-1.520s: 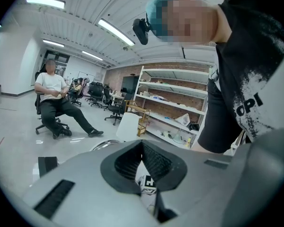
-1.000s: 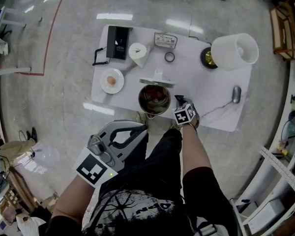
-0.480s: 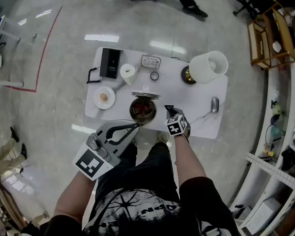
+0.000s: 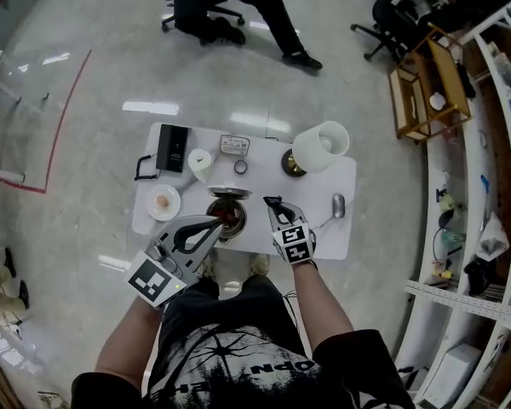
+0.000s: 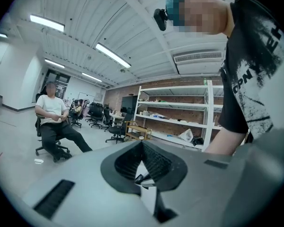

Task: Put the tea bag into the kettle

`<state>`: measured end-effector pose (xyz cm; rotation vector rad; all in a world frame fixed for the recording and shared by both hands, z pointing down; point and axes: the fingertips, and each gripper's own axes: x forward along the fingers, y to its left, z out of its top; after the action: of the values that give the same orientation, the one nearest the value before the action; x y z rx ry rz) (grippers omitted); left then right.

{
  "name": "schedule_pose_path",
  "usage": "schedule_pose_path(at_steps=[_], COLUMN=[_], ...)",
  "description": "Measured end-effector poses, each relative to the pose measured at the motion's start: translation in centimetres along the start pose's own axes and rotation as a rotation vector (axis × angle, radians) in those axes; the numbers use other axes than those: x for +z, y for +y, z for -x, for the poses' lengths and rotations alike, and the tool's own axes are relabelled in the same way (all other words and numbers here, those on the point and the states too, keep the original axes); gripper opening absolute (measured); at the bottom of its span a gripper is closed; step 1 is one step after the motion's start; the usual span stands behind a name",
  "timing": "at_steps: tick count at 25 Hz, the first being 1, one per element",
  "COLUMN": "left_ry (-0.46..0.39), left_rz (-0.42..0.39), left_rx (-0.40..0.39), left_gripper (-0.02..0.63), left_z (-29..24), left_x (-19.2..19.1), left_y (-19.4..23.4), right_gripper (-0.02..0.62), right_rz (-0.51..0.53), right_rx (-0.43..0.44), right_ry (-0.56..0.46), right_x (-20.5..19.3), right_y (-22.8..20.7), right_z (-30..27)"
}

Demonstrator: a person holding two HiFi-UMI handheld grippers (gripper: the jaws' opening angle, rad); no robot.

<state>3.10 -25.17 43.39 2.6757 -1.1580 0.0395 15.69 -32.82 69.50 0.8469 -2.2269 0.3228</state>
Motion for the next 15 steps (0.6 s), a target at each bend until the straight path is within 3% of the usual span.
schedule_pose_path(at_steps=[9,15], left_ry=[-0.056,-0.086], left_rz=[-0.023,-0.061], left_rx=[0.047,0.059], left_gripper=[0.006,0.006], left_z=[1.9,2.9], left_x=[1.2,1.9], left_y=[2.1,2.4], right_gripper=[0.051,0.051], right_rz=[-0.001,0.026], right_rx=[0.047,0.121], right_ry=[-0.325,-0.485], right_x=[12.3,17.8], right_y=[1.8,4.0], right_z=[8.8,13.6])
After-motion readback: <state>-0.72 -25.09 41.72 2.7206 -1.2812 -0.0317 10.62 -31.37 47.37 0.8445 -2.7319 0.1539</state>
